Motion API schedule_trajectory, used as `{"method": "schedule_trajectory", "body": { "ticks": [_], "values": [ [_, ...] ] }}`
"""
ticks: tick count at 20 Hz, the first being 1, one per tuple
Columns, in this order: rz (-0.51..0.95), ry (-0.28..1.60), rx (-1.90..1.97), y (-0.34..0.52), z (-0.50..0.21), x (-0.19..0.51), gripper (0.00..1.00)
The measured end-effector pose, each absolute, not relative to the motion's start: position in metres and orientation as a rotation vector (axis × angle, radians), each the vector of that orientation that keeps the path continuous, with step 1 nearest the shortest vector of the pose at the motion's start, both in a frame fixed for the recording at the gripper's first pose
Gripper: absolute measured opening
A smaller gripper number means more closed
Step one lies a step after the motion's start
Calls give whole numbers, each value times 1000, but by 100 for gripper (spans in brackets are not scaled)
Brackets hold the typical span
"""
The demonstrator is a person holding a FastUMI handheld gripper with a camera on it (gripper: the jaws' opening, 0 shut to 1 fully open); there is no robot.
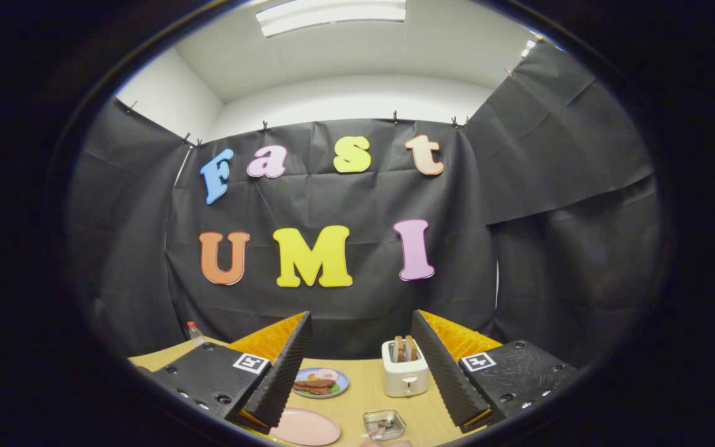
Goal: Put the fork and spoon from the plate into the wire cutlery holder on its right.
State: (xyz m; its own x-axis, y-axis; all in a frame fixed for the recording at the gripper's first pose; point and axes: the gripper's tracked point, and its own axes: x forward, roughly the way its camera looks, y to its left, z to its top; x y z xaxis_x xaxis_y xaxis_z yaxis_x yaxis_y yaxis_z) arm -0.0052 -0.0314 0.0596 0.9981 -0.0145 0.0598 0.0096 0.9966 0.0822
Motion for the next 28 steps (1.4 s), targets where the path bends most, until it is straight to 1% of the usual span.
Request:
{"method": "schedule_trajectory", "body": {
  "ticks": [12, 28],
  "values": [
    [-5, -68, 87, -24, 59, -1, 96],
    [45, -63, 115, 2, 59, 2, 96]
  ]
}}
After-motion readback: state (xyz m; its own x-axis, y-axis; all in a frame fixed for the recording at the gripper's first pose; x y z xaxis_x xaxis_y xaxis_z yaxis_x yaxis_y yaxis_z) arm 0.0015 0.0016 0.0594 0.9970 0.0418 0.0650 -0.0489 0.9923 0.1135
